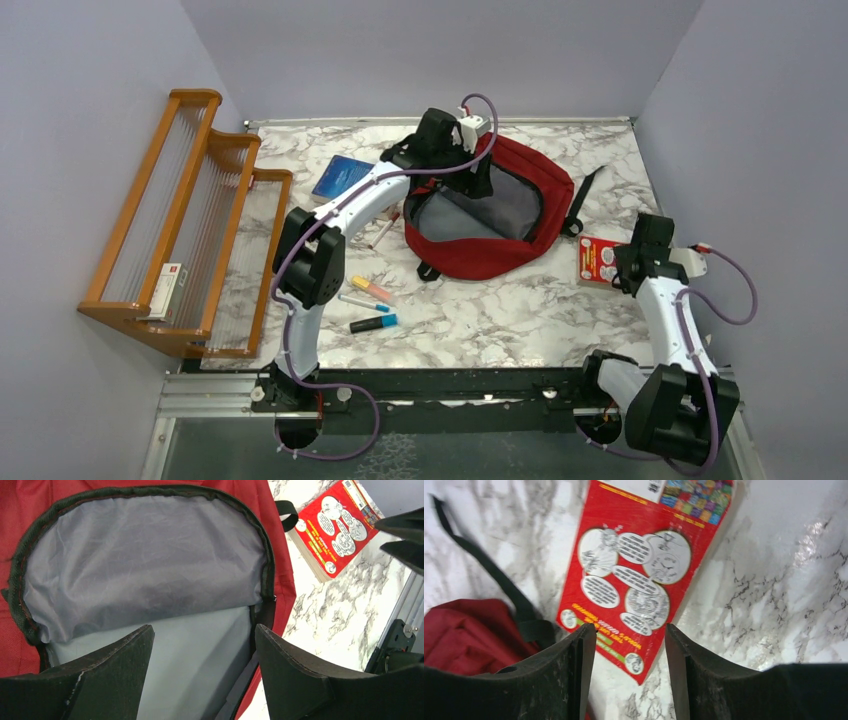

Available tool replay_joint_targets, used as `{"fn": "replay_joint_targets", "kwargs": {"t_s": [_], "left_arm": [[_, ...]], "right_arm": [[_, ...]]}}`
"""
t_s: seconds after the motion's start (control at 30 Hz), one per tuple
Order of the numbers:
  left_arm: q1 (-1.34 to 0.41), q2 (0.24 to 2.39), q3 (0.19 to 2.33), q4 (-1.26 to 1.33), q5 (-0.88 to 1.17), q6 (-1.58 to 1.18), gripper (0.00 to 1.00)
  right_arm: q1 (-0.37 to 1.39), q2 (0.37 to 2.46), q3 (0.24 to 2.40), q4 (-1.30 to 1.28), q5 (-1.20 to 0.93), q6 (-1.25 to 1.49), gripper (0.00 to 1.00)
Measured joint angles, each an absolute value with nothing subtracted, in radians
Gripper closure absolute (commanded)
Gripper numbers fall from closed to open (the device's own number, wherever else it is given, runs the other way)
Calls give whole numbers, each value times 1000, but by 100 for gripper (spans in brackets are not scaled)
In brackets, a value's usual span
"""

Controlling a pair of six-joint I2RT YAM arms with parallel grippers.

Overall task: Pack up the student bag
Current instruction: Move the book to the center of the board.

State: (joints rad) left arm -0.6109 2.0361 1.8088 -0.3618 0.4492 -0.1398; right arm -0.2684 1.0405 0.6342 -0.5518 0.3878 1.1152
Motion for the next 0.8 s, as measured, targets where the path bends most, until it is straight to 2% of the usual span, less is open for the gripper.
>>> {"fn": "replay_joint_targets", "kwargs": {"t_s": [0.2, 0.53, 0.8], "left_arm": [[-607, 2036, 1804, -376, 448, -136, 24], [-576, 2031, 1778, -376, 448, -138, 24], [-563, 2031, 1774, -376, 448, -142, 24]], "right_arm": [[-269, 1024, 692, -495, 404, 1008, 37], [-268, 1578, 1026, -505, 643, 913, 19], [-292, 1763, 1117, -509, 739, 818, 18]]}}
